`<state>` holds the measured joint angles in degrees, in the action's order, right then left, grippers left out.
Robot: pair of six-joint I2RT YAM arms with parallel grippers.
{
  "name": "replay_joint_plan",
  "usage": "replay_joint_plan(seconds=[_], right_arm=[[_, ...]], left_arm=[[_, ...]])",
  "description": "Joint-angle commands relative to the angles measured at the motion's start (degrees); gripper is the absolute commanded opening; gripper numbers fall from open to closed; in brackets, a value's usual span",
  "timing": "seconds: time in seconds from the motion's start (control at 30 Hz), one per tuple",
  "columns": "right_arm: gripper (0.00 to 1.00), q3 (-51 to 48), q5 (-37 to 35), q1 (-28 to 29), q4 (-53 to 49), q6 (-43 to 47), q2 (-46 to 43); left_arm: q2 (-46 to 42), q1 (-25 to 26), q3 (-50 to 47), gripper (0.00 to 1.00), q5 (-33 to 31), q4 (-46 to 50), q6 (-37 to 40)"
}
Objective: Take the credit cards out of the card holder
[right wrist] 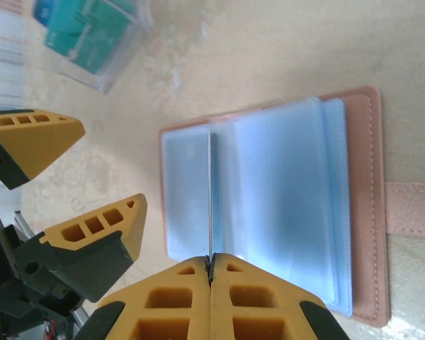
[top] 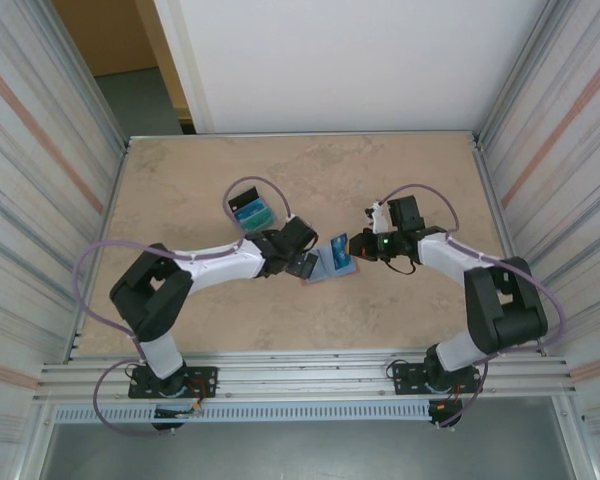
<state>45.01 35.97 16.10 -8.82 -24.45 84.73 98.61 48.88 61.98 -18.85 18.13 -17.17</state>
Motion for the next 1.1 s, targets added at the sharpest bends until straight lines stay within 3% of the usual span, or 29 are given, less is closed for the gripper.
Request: replay_joint_plan(seconds=[0.0, 0.27, 0.5, 0.67, 0.87, 1.07], right_arm=[[0.00, 0.4, -2.2, 0.6, -4.6, 6.9, -6.4], [0.00, 1.6, -1.5, 3.9, -8.4, 16.7, -16.4], [0.01, 4.6, 0.3, 8.6, -11.5, 24.2, -19.6], [0.01, 5.7, 5.1, 9.6, -13.3, 27.7, -20.9], [0.01, 6.8, 8.8, 10.8, -15.0, 30.4, -20.7], [0.00, 8.4, 9.3, 12.2, -15.9, 31.9, -19.2]], left_arm=[[-6.5, 0.2, 0.7, 0.99, 1.8, 0.9, 4.2], [-15.0, -2.3, 4.2, 0.99, 17.4, 0.9, 20.0], [-15.9, -3.7, 7.4, 0.95, 30.7, 2.6, 30.1], [-14.9, -7.0, 8.2, 0.76, 40.4, 3.9, 31.6], [-14.7, -7.2, 8.3, 0.54, 50.9, 5.5, 35.4], [-14.1, -7.2, 8.1, 0.19, 55.3, 6.5, 36.1]])
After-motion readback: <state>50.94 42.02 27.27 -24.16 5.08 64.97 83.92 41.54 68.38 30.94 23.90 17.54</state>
